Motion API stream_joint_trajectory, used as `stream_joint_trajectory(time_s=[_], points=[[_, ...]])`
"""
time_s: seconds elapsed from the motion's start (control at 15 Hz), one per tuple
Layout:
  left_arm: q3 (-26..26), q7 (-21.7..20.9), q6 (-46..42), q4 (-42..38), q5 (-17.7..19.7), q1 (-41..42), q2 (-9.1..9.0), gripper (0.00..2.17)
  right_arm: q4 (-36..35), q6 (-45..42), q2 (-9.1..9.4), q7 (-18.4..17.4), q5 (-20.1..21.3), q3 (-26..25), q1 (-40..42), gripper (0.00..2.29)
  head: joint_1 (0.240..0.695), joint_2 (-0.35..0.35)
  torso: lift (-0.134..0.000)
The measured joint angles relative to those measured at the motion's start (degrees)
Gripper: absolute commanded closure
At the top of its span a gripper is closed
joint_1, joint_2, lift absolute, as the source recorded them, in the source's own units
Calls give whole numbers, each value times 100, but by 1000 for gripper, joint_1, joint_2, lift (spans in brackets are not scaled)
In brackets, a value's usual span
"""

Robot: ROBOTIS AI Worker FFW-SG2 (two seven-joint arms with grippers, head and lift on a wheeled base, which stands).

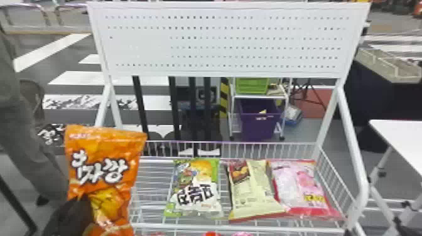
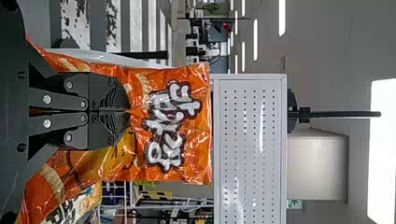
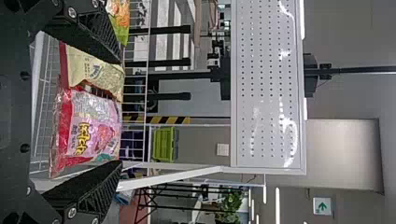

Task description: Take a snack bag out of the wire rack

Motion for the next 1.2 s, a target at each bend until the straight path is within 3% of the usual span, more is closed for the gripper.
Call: stream_joint_trajectory(time_s=[0.33,0.6,0.73,0.93,1.2], points=[[-10,-1,5,-16,0,2,2,1956,504,193,-77,-133,10,204,-522,137,499,0,0],[-26,-1,5,-6,7,-34,7,1956,1601,664,-535,-450,-113,1008,-1968,137,499,0,0],[-44,-1,5,29,9,-63,15,1956,2142,1018,-626,-507,-255,1387,-2811,137,499,0,0],[-51,-1,5,90,15,-87,27,1956,2998,1819,-620,-707,-386,1902,-4124,137,499,0,0],[-46,-1,5,100,25,-89,51,1956,4295,2531,-420,-732,-602,2357,-5653,151,499,0,0]])
